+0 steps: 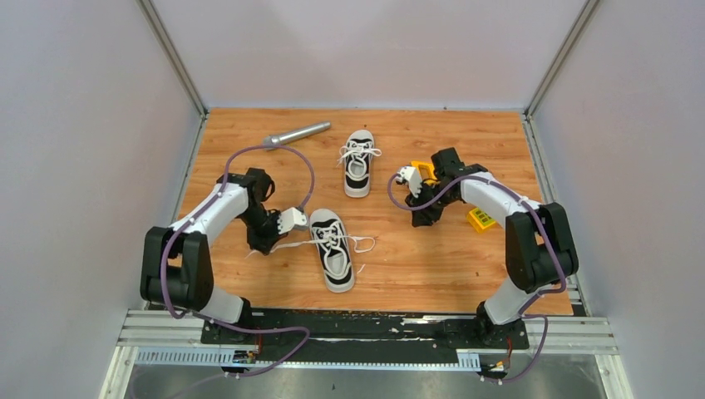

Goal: Tie the shoes
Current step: Tie the shoelace on the shoe.

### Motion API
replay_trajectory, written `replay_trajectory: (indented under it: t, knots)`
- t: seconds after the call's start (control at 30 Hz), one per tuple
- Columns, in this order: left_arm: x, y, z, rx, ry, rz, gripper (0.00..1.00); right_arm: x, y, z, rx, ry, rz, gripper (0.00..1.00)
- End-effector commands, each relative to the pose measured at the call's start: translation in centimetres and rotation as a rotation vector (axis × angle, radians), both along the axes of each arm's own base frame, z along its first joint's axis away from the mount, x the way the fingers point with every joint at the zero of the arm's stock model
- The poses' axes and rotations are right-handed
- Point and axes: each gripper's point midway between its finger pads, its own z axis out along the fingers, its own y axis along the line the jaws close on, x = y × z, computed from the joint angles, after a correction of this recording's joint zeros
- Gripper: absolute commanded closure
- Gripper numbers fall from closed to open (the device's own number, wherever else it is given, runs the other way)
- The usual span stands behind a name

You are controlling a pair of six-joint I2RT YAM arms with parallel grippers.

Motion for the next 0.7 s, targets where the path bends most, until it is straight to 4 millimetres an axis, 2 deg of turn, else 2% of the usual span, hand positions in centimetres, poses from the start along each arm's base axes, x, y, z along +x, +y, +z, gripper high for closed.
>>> replay_trajectory:
  t: [0.0, 0.03, 0.07, 0.1, 0.13, 0.17, 0.2, 0.23, 0.27, 0.3, 0.33, 0.37, 0.4, 0.43, 0.47, 0.5, 0.53, 0.57, 0.6, 0.63, 0.67]
  knots:
    - [0.4, -1.4, 1.5, -0.063, 0.089, 0.011, 0.89, 0.1, 7.3, 6.7, 0.264, -0.055, 0.158, 0.67]
    - [0.9, -1.9, 1.6, -0.085, 0.087, 0.029, 0.8, 0.2, 8.6, 7.2, 0.293, -0.055, 0.187, 0.6]
    - [1.6, -2.1, 1.8, -0.085, 0.082, 0.073, 0.55, 0.4, 9.5, 7.5, 0.322, -0.042, 0.202, 0.55]
    - [2.4, -2.2, 1.9, -0.092, 0.053, 0.088, 0.41, 0.8, 10.3, 7.8, 0.347, -0.032, 0.207, 0.5]
    - [3.1, -2.4, 2.8, -0.108, 0.013, 0.098, 0.23, 2.0, 10.9, 8.8, 0.349, -0.056, 0.186, 0.39]
    - [3.6, -3.0, 3.6, -0.157, -0.017, 0.107, 0.14, 4.3, 11.4, 11.2, 0.357, -0.142, 0.091, 0.3]
    - [4.5, -3.5, 5.9, -0.206, -0.101, 0.137, 0.04, 6.9, 11.3, 14.5, 0.392, -0.294, -0.005, 0.25]
    - [6.1, -4.5, 7.8, -0.303, -0.188, 0.174, 0.02, 7.5, 11.2, 18.2, 0.457, -0.427, -0.041, 0.16]
    - [6.4, -5.2, 10.8, -0.383, -0.287, 0.255, 0.01, 7.8, 11.2, 22.2, 0.531, -0.565, -0.047, 0.04]
    - [9.0, -5.7, 13.4, -0.451, -0.444, 0.3, 0.0, 7.8, 11.0, 25.0, 0.59, -0.656, -0.057, 0.0]
    - [10.8, -6.0, 17.1, -0.551, -0.607, 0.412, 0.0, 7.6, 10.9, 27.2, 0.644, -0.713, -0.081, 0.0]
    - [11.3, -6.1, 18.6, -0.588, -0.675, 0.466, 0.0, 7.4, 10.9, 28.3, 0.698, -0.715, -0.119, 0.0]
    - [12.2, -5.9, 21.2, -0.664, -0.787, 0.575, 0.0, 7.2, 11.2, 28.6, 0.747, -0.671, -0.149, 0.0]
    - [12.2, -6.7, 22.0, -0.702, -0.807, 0.574, 0.0, 6.8, 11.9, 28.4, 0.764, -0.625, -0.114, 0.0]
    - [11.7, -8.0, 22.2, -0.741, -0.781, 0.516, 0.02, 6.1, 12.8, 27.1, 0.756, -0.541, -0.04, 0.05]
    - [11.1, -8.8, 21.6, -0.744, -0.73, 0.462, 0.12, 4.9, 13.6, 25.3, 0.74, -0.449, 0.054, 0.14]
    - [9.0, -10.2, 19.6, -0.725, -0.571, 0.314, 0.2, 4.1, 13.9, 23.5, 0.716, -0.371, 0.116, 0.22]
    - [8.8, -10.6, 17.2, -0.676, -0.524, 0.134, 0.36, 3.5, 13.9, 21.9, 0.698, -0.306, 0.136, 0.25]
    - [6.3, -11.2, 16.6, -0.691, -0.388, 0.09, 0.4, 2.9, 13.9, 20.2, 0.684, -0.251, 0.15, 0.26]
    - [6.3, -11.3, 15.2, -0.68, -0.339, 0.056, 0.41, 2.0, 13.9, 18.3, 0.669, -0.212, 0.189, 0.3]
    - [5.0, -11.5, 14.1, -0.69, -0.274, 0.036, 0.4, 1.0, 13.8, 16.6, 0.654, -0.191, 0.237, 0.34]
